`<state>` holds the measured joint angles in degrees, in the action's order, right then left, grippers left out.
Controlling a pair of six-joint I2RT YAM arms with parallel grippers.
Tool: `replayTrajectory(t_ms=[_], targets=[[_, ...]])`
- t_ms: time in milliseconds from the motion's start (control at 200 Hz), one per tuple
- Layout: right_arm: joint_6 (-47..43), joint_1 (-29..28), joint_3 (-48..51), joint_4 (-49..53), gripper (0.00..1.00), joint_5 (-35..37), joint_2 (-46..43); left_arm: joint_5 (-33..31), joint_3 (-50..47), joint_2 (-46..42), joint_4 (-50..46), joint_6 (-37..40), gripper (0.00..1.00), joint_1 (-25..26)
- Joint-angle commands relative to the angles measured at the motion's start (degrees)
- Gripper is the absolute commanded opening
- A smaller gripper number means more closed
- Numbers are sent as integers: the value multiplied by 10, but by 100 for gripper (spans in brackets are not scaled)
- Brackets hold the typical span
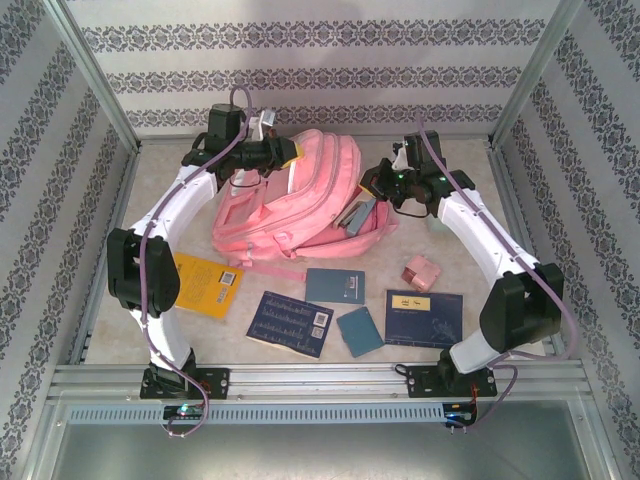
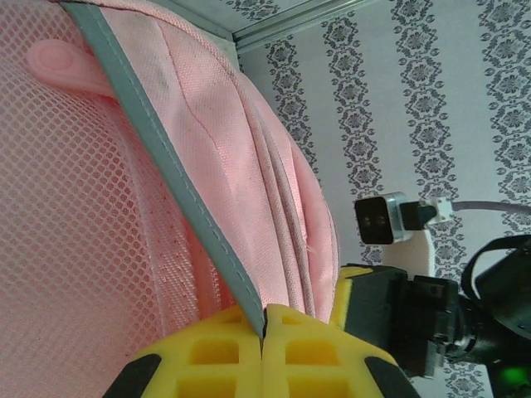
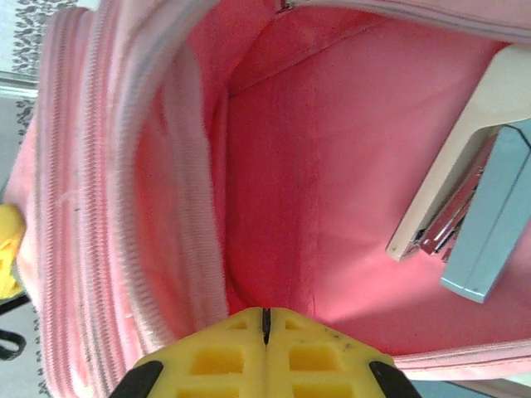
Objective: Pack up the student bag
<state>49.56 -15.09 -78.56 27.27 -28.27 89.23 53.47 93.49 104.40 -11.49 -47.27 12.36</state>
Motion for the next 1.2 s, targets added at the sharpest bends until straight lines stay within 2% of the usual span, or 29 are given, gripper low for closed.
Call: replayTrajectory(t_ms=[0, 25, 90, 155, 355, 460, 585, 690, 705, 720, 939, 1079, 1199], targets=[[-45, 6, -51, 92, 11, 54, 21, 33, 8, -48, 105, -23, 0, -8], [-48, 5, -62, 120, 18, 74, 30, 32, 7, -46, 104, -22, 0, -8], [-47, 3, -86, 171, 25, 114, 58, 28, 8, -40, 95, -20, 0, -8], [-30, -2, -106, 203, 43, 136, 92, 24, 9, -34, 88, -17, 0, -8], [28, -17, -152, 227, 69, 152, 181, 23, -4, -24, 112, -39, 0, -8], [46, -20, -174, 225, 75, 150, 220, 24, -11, -25, 122, -46, 0, -8], [56, -30, -216, 217, 77, 139, 272, 26, -23, -26, 142, -61, 0, -7], [59, -38, -262, 257, 79, 161, 317, 27, -28, -26, 144, -62, 0, -7], [60, -40, -266, 263, 80, 164, 324, 27, -28, -26, 144, -62, 0, -7], [61, -41, -273, 271, 85, 171, 330, 27, -29, -27, 144, -62, 0, -7], [60, -47, -314, 307, 94, 198, 382, 28, -33, -26, 149, -66, 0, -7], [60, -49, -306, 297, 85, 187, 396, 27, -33, -24, 148, -66, 0, -6], [66, -47, -289, 268, 67, 161, 393, 27, -31, -22, 149, -67, 0, -6]])
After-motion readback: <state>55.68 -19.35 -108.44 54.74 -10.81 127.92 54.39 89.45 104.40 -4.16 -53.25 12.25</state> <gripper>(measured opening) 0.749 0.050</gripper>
